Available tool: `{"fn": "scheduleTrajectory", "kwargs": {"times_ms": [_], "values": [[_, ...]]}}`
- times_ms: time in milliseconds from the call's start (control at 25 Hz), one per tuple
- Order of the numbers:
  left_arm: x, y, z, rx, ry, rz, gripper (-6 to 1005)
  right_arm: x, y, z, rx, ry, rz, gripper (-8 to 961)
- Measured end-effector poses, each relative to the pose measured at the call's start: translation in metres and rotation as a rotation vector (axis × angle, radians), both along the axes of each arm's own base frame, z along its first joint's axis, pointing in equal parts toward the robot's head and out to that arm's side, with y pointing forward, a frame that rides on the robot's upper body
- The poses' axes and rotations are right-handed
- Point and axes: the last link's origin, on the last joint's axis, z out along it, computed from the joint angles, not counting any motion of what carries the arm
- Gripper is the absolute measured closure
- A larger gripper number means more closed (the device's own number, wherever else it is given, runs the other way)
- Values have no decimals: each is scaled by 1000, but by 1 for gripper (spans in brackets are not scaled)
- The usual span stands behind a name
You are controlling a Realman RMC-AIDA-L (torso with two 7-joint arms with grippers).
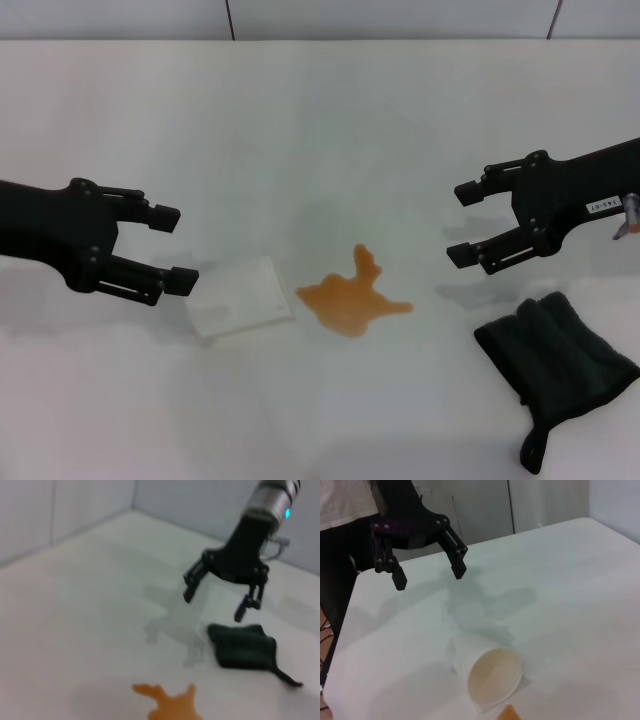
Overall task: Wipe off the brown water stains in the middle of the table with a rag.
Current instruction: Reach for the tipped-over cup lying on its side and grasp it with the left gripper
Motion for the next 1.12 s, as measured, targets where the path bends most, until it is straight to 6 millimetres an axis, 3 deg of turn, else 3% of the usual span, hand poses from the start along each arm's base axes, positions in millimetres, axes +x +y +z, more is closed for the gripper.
{"fn": "scheduleTrajectory", "kwargs": {"times_ms": [240, 560, 1120], "values": [[19, 18, -2, -82, 181, 12, 112, 0, 1, 0, 6, -1, -1, 91], [32, 37, -25, -72, 392, -1, 112, -2, 3, 0, 11, -2, 5, 96], [37, 44, -66, -83, 477, -54, 117, -12, 9, -5, 21, -2, 27, 96]]}}
